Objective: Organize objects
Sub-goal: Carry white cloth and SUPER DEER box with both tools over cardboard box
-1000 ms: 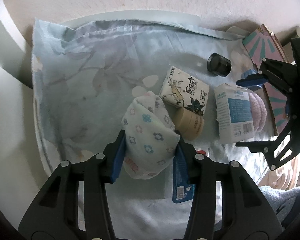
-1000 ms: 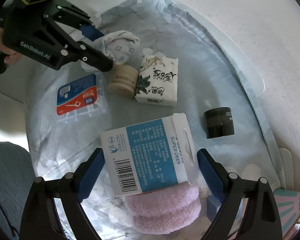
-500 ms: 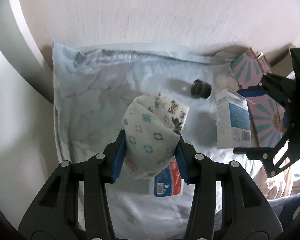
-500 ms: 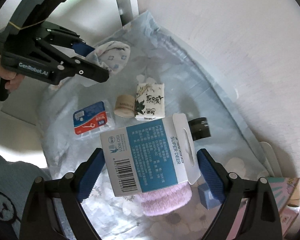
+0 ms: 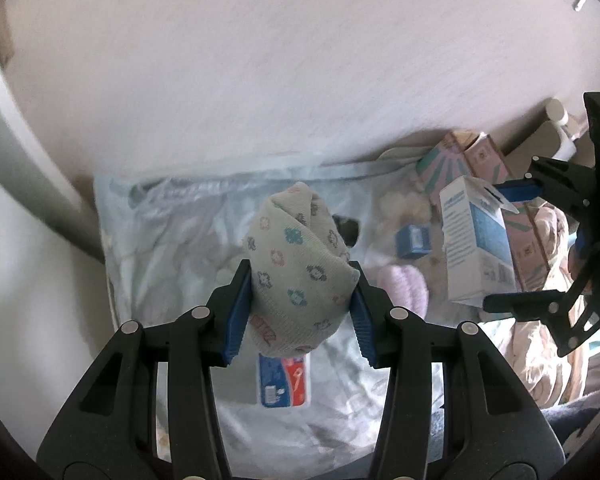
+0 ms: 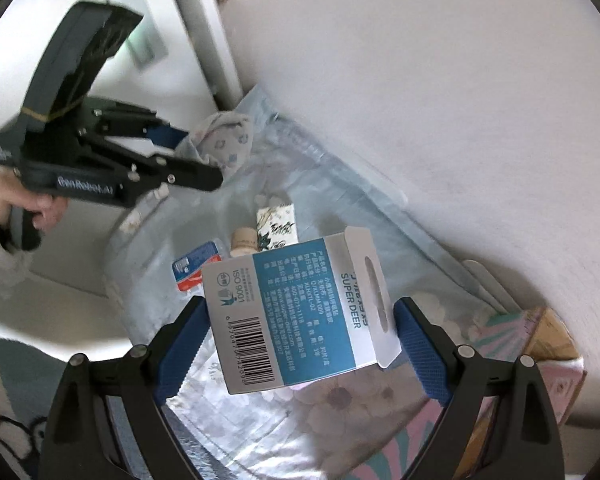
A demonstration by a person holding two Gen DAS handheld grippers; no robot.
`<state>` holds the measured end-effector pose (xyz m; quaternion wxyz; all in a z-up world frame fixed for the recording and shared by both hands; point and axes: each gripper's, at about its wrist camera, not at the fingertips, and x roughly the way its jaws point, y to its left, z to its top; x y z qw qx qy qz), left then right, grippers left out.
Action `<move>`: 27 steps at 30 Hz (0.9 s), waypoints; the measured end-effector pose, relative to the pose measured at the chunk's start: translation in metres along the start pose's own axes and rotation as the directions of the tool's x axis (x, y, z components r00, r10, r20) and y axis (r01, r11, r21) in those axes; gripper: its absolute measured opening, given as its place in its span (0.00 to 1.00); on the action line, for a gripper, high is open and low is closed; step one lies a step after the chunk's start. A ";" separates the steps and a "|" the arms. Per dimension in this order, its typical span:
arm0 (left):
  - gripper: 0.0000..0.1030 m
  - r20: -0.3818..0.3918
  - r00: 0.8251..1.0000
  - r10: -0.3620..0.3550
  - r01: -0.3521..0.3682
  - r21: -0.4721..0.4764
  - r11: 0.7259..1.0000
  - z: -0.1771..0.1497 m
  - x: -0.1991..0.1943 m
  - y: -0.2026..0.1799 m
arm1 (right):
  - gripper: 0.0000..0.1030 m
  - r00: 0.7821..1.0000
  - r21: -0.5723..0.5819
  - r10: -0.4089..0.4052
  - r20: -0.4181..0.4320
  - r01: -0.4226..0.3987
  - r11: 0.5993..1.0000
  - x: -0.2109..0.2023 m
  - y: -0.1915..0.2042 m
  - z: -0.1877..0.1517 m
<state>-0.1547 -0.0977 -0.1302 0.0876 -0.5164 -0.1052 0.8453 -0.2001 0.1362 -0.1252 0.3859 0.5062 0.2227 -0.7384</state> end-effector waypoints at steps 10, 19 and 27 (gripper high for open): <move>0.40 0.044 0.998 -0.045 0.042 0.071 0.997 0.037 -0.012 -0.051 | 0.87 0.996 0.142 -0.070 0.061 0.061 0.988 -0.065 -0.040 -0.014; 0.40 0.043 0.994 -0.098 0.090 0.160 0.983 0.069 -0.001 -0.107 | 0.87 0.985 0.306 -0.152 0.078 0.121 0.944 -0.108 -0.083 -0.050; 0.40 0.011 0.989 -0.149 0.142 0.241 0.960 0.093 0.023 -0.163 | 0.87 0.976 0.421 -0.208 0.059 0.165 0.892 -0.123 -0.112 -0.091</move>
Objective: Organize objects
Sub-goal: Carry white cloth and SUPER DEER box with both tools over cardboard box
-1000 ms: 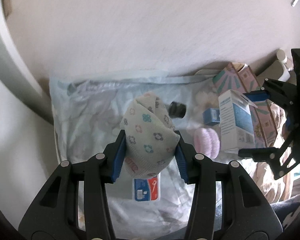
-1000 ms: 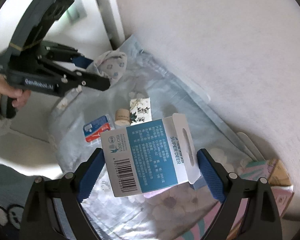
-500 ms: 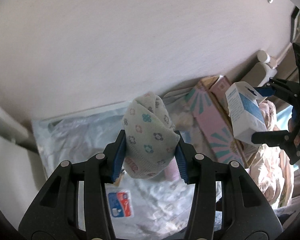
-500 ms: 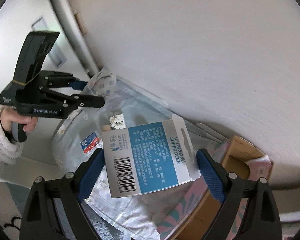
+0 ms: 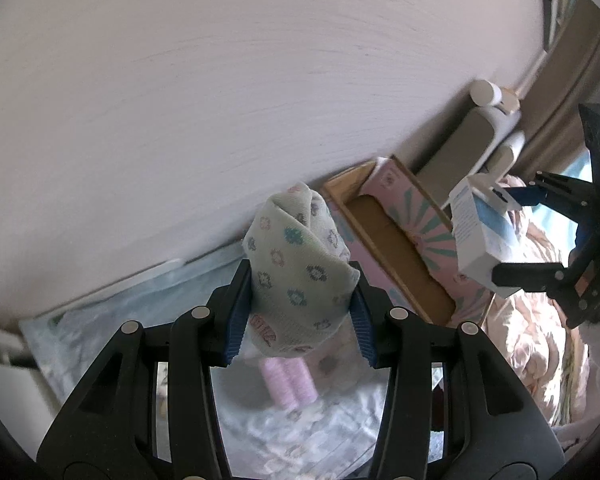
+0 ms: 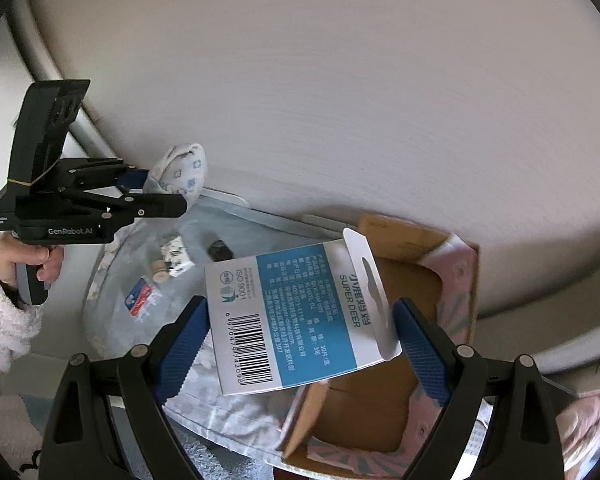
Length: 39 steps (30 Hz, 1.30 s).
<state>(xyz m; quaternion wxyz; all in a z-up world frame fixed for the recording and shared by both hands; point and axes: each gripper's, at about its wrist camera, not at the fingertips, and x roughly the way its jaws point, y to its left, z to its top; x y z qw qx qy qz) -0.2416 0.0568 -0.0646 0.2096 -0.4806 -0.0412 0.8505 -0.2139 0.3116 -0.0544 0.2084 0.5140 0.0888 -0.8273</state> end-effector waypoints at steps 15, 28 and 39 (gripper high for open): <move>0.40 -0.079 0.995 -0.061 0.071 0.139 0.988 0.045 0.077 -0.073 | 0.87 0.997 0.183 -0.072 -0.042 0.078 0.980 0.014 -0.057 -0.051; 0.40 -0.194 0.978 -0.075 0.114 0.203 0.973 0.055 0.158 -0.116 | 0.87 0.991 0.255 -0.068 -0.112 0.095 0.962 0.059 -0.082 -0.083; 0.40 -0.275 0.960 -0.054 0.126 0.253 0.959 0.054 0.215 -0.141 | 0.87 0.983 0.204 -0.098 -0.152 0.128 0.971 0.099 -0.080 -0.097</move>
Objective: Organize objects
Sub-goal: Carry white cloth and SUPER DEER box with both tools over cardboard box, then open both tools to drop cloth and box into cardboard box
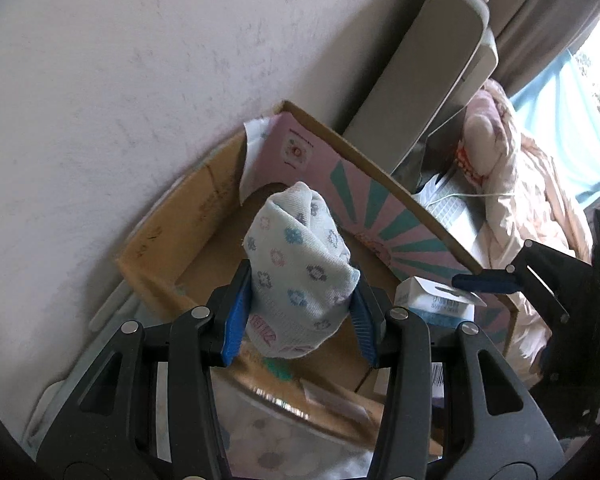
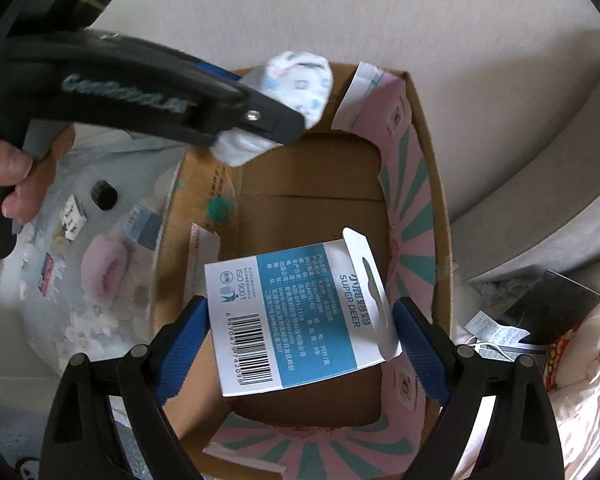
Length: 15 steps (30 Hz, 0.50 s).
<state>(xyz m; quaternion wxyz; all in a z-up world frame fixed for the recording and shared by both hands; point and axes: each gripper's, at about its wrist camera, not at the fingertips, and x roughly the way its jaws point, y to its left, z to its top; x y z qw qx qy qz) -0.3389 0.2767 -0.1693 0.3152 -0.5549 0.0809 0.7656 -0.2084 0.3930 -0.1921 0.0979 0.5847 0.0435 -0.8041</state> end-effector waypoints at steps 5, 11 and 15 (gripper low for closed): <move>0.40 -0.042 0.999 0.009 -0.008 0.020 1.000 0.004 0.025 -0.003 | 0.87 1.000 -0.004 0.016 0.007 -0.016 1.000 0.011 -0.003 -0.001; 0.40 -0.082 0.997 0.004 -0.002 0.017 1.000 0.005 0.048 0.001 | 0.87 1.000 0.001 0.018 0.007 -0.018 1.000 0.020 -0.007 -0.002; 0.40 -0.092 0.995 0.025 -0.022 0.039 0.999 0.004 0.058 -0.002 | 0.87 1.000 -0.012 0.013 0.014 -0.013 1.000 0.023 -0.009 -0.004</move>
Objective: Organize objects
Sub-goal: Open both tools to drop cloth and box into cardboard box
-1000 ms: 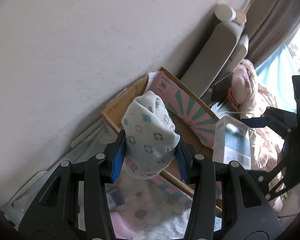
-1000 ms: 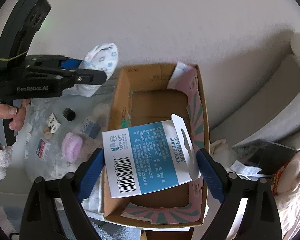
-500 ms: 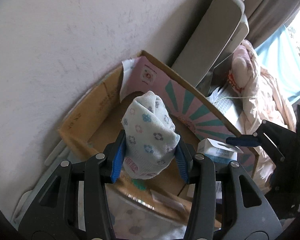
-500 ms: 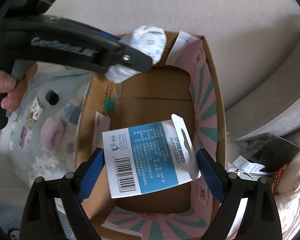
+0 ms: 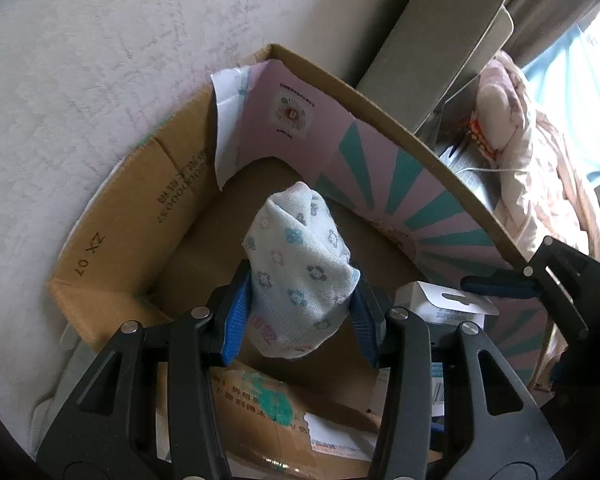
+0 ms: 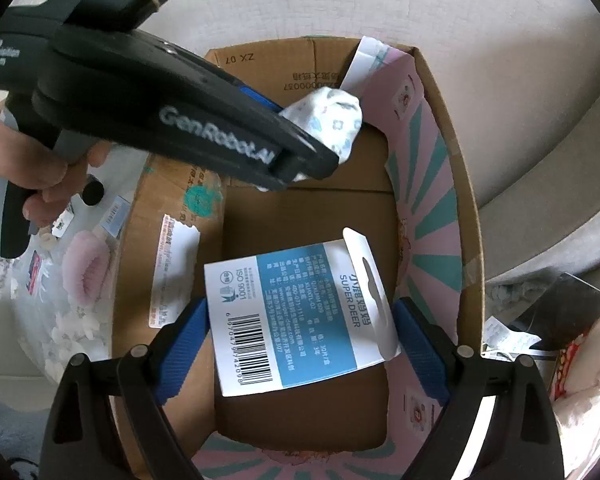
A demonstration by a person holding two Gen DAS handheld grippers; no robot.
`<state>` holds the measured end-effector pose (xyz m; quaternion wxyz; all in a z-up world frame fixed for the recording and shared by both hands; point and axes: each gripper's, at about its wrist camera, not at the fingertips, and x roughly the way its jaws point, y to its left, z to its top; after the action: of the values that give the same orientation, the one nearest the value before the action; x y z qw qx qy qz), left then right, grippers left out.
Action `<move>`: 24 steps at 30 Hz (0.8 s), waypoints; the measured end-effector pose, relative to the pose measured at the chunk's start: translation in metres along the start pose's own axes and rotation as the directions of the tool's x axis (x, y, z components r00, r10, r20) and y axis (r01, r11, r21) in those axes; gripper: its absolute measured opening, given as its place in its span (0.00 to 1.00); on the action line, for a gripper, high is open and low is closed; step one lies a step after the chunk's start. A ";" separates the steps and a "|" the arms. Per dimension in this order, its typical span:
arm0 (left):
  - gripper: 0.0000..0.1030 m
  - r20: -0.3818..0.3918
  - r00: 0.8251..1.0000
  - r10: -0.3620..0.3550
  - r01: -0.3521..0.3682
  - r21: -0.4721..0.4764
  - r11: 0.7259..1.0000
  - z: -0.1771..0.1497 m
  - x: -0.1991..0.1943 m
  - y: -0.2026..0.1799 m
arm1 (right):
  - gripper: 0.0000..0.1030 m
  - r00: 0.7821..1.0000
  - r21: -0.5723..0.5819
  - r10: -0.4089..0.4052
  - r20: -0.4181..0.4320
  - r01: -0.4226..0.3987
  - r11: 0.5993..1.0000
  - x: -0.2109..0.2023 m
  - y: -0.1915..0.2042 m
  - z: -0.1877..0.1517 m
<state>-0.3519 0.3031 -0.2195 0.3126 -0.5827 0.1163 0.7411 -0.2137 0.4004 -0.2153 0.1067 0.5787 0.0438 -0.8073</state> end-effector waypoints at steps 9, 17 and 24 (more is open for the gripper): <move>0.43 0.012 0.998 0.057 -0.057 0.006 0.998 -0.002 -0.008 0.001 | 0.88 1.000 0.014 -0.004 -0.001 0.004 1.000 -0.004 -0.006 0.006; 1.00 0.046 0.998 0.036 -0.036 -0.017 0.999 0.002 -0.021 0.000 | 1.00 1.000 0.110 0.011 0.024 -0.013 0.994 -0.015 -0.020 -0.002; 1.00 0.056 0.998 0.035 -0.033 -0.031 0.999 -0.003 -0.030 -0.002 | 1.00 1.000 0.112 -0.001 0.020 -0.001 0.994 -0.018 -0.008 0.002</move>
<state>-0.3448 0.2934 -0.1914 0.2942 -0.5641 0.1062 0.7641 -0.2121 0.4098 -0.1979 0.0746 0.5755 -0.0026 -0.8144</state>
